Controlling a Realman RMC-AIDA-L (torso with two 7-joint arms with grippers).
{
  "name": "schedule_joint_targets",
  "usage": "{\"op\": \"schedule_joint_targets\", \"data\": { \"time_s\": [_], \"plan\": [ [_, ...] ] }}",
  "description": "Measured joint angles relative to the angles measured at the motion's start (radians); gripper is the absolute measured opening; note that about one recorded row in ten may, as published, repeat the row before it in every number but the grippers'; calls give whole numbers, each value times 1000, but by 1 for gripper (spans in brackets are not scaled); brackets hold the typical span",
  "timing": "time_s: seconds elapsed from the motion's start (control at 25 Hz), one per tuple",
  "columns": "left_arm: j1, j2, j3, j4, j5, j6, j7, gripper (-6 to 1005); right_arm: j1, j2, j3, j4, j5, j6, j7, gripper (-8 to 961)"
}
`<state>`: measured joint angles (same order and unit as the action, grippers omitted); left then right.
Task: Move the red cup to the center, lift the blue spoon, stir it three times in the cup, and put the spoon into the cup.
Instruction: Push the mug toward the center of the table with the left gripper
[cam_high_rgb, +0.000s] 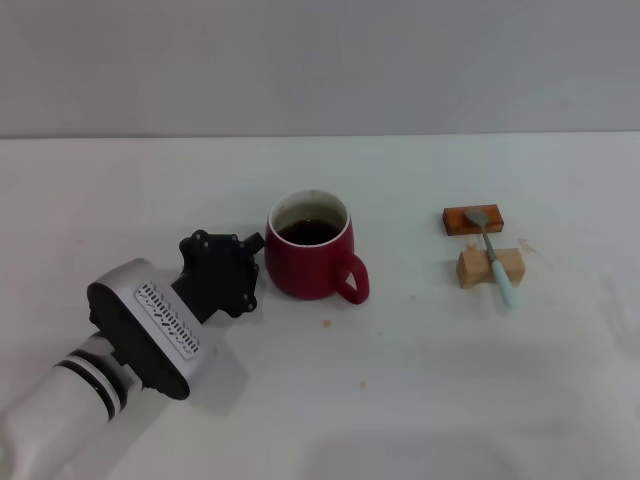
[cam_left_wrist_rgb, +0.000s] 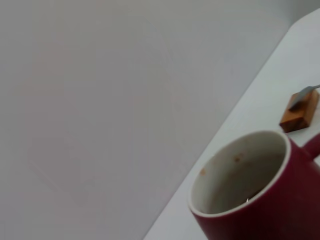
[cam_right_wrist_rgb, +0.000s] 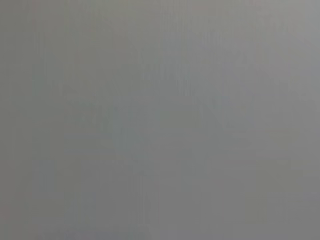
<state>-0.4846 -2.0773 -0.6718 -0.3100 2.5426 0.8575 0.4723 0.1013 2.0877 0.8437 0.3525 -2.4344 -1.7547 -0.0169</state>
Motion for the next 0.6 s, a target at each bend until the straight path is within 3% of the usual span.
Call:
{"op": "schedule_joint_targets", "data": {
  "time_s": [0.32,0.6],
  "plan": [
    [10,2,7,1,-1,11,9,13,0,0,0,-1,0,0,0,715],
    [88,5,-122,0,-8,109,3,14,1,0,0,-1,0,0,0,716]
  ]
}}
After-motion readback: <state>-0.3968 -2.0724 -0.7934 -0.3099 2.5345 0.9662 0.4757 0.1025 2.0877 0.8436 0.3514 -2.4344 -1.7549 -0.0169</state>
